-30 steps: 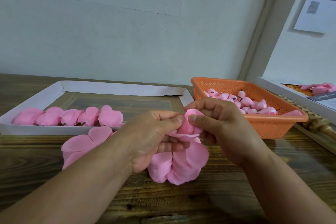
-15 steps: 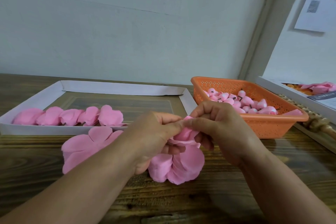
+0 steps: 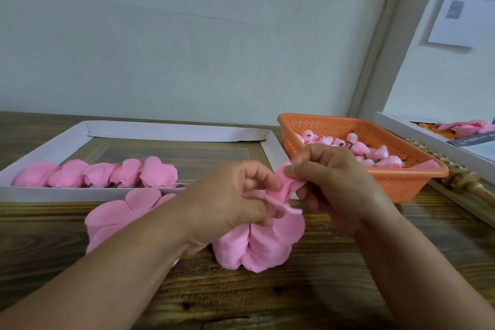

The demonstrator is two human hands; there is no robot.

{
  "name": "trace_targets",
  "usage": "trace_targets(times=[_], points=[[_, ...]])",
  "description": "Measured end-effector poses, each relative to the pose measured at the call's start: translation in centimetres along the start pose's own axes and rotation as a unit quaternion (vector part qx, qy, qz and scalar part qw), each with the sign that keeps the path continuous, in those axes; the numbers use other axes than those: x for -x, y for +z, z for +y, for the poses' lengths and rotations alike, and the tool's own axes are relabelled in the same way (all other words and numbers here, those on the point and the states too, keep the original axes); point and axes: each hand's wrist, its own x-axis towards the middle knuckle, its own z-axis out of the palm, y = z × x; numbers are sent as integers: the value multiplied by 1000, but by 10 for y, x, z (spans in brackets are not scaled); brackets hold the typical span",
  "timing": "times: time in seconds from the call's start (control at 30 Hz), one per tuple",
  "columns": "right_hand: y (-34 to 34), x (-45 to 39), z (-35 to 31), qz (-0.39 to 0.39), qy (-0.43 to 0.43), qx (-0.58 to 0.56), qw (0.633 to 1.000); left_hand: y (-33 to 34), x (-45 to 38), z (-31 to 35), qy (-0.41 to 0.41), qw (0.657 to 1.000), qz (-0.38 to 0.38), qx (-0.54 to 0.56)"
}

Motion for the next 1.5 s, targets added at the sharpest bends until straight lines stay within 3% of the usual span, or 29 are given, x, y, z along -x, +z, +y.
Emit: trace_targets(times=[0.1,0.5,1.0,1.3,1.5], points=[[2,0,2,-7,-7,0,1000,3,0,-1,14,999,44,-6],[3,3,2,-74,-22,25,997,4,-1,-2,-9,996,88,8],[12,8,-1,-18,-44,128,991,11,-3,-5,-24,980,194,-47],[9,4,-1,24,-10,47,999,12,-1,-5,19,993,115,-22],[12,5,0,11,-10,50,999,11,1,-4,-49,996,58,52]])
